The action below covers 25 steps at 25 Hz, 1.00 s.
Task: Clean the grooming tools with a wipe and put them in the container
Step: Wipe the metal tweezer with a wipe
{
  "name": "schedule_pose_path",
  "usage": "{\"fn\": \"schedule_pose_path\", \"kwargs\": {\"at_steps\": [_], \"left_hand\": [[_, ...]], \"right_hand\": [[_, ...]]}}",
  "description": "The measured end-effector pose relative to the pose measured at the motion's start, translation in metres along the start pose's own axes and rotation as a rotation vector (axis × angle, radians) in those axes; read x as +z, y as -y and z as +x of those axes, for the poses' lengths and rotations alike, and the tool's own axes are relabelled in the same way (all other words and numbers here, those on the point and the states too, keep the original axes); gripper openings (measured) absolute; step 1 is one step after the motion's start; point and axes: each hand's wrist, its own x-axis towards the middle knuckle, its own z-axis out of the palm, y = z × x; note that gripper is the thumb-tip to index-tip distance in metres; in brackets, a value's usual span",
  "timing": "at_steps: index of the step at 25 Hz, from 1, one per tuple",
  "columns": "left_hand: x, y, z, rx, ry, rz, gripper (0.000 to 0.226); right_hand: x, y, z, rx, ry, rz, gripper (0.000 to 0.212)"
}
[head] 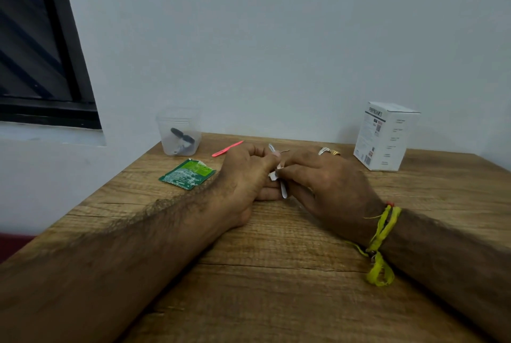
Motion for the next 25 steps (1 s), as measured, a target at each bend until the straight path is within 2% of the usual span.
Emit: {"fn": "schedule_pose_path", "kwargs": {"at_steps": [4,9,13,18,25], "left_hand": [[-0.0012,-0.0008,0.0004,0.036,0.005,-0.013,0.006],[-0.0035,-0.0026,0.0015,-0.005,0.016,-0.087,0.008],[-0.0019,-0.0017,0.001,-0.024,0.017,-0.074,0.02],[-0.0043,-0.003,0.003,-0.053,0.037,-0.105,0.01],[-0.002,-0.0028,0.0028,-0.045,0.04,-0.071,0.014]], "right_hand": [[0.0009,-0.0018,-0.0012,0.002,0.013,0.001,0.015],[0.0031,-0.0056,-0.0021,0.026,0.015,0.048,0.017],[0.0042,-0.0055,-0.0032,0.011,0.014,0.092,0.018],[0.0025,-0.0042,-0.002,0.021,-0.022,0.062,0.018],[0.0003,-0.0084,-0.0067,-0.013,-0.004,0.064,0.018]]}}
